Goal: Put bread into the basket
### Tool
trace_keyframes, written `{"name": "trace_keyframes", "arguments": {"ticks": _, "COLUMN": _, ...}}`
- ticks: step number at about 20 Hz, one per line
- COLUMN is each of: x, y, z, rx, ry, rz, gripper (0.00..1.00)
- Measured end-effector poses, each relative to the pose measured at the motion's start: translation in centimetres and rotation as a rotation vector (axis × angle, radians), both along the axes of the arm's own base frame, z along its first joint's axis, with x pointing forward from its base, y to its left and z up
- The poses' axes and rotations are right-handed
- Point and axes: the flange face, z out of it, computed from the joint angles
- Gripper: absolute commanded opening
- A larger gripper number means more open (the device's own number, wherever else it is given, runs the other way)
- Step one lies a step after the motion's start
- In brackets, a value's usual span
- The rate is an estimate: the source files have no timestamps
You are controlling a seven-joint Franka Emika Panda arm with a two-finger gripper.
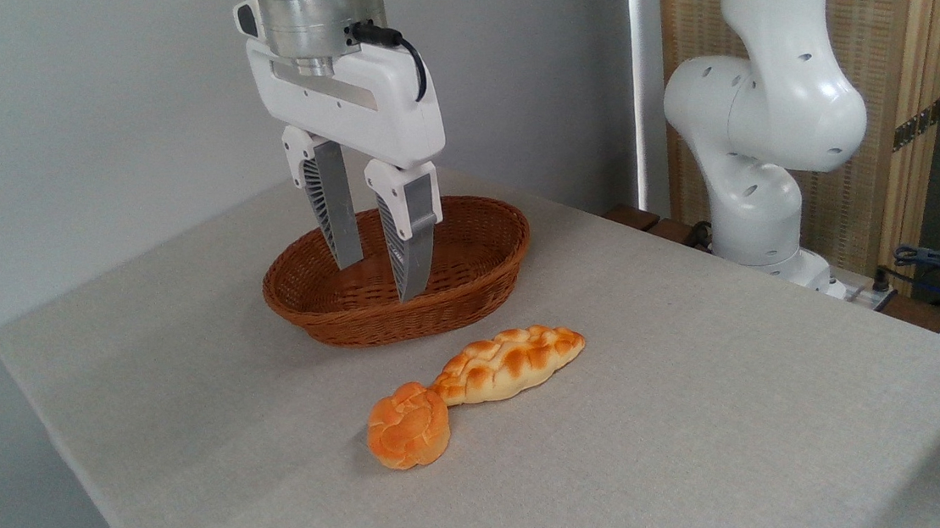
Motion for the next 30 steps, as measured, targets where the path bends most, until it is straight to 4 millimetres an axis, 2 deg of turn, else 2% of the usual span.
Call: {"name": "trace_keyframes", "arguments": {"ticks": 30, "x": -0.24, "y": -0.11, "z": -0.80, "rx": 0.001, "ry": 0.046, "rz": -0.003, "gripper": 1.00}}
